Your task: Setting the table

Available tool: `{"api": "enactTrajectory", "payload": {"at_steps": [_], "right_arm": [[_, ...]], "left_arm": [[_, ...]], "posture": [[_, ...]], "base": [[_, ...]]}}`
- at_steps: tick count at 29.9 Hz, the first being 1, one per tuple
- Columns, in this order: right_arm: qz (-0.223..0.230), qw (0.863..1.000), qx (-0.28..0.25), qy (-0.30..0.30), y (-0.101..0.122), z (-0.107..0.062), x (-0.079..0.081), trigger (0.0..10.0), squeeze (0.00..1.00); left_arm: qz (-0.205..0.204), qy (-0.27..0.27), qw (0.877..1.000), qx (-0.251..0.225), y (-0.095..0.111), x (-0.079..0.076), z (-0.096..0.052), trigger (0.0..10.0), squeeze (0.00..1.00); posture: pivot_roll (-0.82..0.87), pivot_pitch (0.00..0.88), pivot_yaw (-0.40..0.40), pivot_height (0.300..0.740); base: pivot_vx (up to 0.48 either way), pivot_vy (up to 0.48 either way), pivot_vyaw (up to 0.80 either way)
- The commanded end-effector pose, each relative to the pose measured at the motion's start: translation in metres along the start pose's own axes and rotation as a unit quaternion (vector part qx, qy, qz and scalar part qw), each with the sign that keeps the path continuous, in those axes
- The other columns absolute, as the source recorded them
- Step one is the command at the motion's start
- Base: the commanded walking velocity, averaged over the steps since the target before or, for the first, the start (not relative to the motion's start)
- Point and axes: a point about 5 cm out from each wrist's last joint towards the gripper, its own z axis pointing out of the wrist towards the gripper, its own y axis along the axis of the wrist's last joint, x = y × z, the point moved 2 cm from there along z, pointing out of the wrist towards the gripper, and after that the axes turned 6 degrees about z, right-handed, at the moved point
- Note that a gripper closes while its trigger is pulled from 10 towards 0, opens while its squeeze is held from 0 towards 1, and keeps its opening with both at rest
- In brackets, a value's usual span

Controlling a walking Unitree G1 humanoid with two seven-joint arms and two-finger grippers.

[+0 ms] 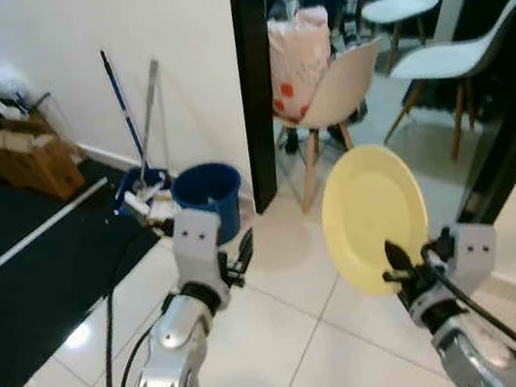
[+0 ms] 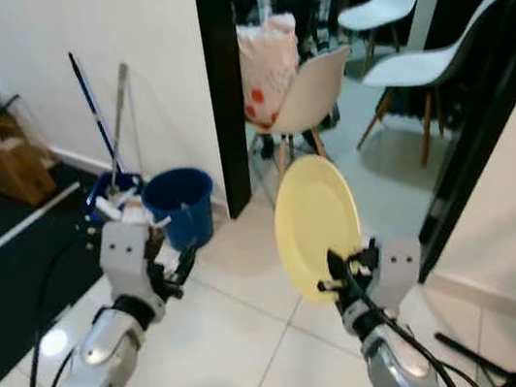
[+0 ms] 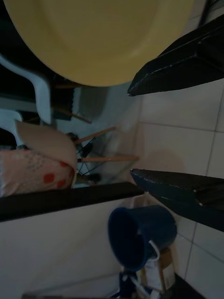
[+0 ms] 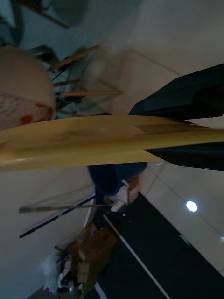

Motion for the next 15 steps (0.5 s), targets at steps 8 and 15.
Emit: {"api": "enactTrajectory", "payload": {"at_steps": [8,15], "right_arm": [[0.0,1.0,0.008,0.015,-0.0045,-0.002,0.007,10.0,0.0],[0.004,0.999,0.013,0.031,-0.0061,-0.0017,0.0128,10.0,0.0]], "left_arm": [[-0.008,0.02,0.999,0.029,-0.0098,0.0081,-0.0037,10.0,0.0],[-0.011,0.024,0.998,0.048,-0.0145,0.0081,-0.0045,10.0,0.0]], "posture": [[0.07,0.088,0.061,0.74],[0.08,0.082,0.06,0.74]], "base": [[0.163,0.0,0.34],[0.0,0.0,0.79]]}}
